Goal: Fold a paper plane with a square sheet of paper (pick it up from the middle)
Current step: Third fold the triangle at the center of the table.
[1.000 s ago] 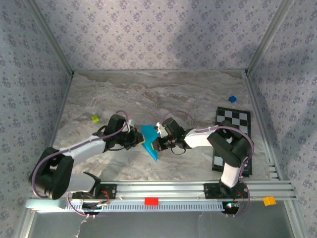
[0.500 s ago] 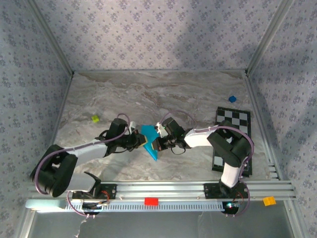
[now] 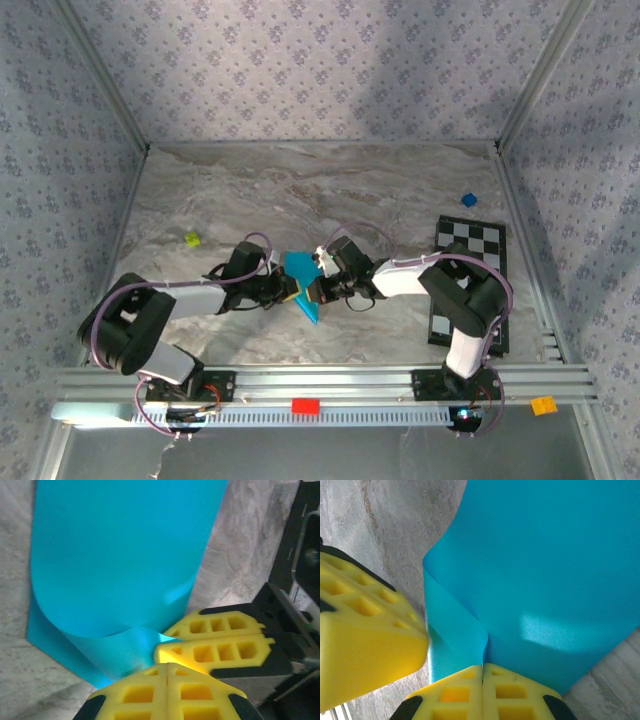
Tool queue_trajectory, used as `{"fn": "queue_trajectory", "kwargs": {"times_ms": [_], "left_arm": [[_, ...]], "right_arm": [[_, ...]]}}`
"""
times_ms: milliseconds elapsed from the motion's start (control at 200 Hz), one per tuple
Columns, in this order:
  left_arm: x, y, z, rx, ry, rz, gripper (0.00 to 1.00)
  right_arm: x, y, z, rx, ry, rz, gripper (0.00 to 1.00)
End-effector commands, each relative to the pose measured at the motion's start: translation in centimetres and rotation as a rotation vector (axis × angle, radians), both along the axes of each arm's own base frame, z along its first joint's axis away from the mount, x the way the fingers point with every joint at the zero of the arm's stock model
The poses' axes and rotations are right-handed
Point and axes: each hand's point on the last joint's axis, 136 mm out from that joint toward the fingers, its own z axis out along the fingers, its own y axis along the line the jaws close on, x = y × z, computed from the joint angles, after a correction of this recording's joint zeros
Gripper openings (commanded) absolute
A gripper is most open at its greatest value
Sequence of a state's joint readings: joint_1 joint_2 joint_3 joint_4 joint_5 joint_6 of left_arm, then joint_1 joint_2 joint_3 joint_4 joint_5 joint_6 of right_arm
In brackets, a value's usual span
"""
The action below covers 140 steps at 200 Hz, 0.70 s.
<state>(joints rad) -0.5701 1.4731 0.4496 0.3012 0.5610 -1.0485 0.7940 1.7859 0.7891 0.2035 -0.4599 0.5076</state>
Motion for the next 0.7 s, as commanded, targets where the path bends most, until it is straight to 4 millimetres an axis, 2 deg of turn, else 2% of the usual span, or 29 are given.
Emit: {"fn": "queue_trajectory", "kwargs": {"times_ms": [0,500,695], "left_arm": [[0.6,-0.9,0.4,-0.028,-0.034,-0.020,0.00],[-0.7,0.6,-3.2,0.054,0.032,-0.007,0.00],[-1.1,1.2,-4.4,0.101,0.053,-0.005,0.00]], "right_arm": [[-0.6,-2.1,-2.9,-0.116,0.058,-0.026,0.00],[-0.6,-2.2,-2.8,-0.115,0.056,-0.032,0.00],[-0.3,-1.6,-2.1,-0.087,0.052,-0.032,0.03]]}}
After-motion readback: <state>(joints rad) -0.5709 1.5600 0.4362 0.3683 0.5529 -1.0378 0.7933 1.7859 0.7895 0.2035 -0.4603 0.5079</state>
